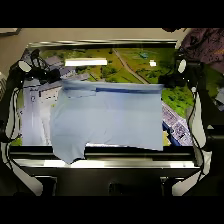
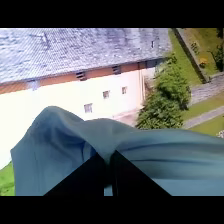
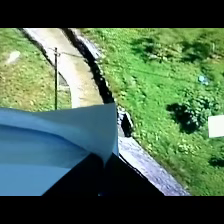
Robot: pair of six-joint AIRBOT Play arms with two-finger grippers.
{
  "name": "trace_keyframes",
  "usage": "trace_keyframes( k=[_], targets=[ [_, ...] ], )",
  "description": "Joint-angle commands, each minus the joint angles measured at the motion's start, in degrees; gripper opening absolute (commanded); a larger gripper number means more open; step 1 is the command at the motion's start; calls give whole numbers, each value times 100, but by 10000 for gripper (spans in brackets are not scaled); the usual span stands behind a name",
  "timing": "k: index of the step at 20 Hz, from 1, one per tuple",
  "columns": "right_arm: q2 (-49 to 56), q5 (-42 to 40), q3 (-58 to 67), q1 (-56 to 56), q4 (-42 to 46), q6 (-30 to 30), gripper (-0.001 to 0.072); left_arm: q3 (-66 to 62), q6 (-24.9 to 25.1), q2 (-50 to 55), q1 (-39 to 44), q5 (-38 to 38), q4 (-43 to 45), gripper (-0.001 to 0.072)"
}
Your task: Fold the clothes and pants, and hang the long-sleeved shirts on hangers.
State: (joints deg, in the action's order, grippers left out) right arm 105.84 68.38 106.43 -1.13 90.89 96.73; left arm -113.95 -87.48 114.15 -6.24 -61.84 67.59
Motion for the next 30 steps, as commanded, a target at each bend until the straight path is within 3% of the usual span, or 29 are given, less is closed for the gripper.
trace_keyframes(
  k=[1,6,11,20,21,22,24,25,30],
  targets=[
    [52,905,-4,9,55,52,36,-111,39,125,-72,-1106,199,16],
    [192,2116,-15,9,-144,-7,36,-111,199,125,-68,-2236,234,16],
    [433,2553,-15,9,-319,-4,36,-98,48,175,-68,-2940,649,16],
    [824,2938,-28,37,-472,17,37,-11,4,474,63,-3025,660,19],
    [859,2964,-26,37,-474,17,38,-11,2,498,79,-3023,660,40],
    [885,2990,-28,37,-474,17,91,-11,0,505,92,-3003,662,145],
    [892,3005,-26,37,-472,11,368,-22,-105,487,90,-2981,691,512],
    [885,3095,-7,31,-474,-52,461,-63,-267,459,72,-2990,809,549],
    [44,3073,-166,-501,-800,-527,471,79,-295,-415,-256,-3064,1397,546]
  ],
)
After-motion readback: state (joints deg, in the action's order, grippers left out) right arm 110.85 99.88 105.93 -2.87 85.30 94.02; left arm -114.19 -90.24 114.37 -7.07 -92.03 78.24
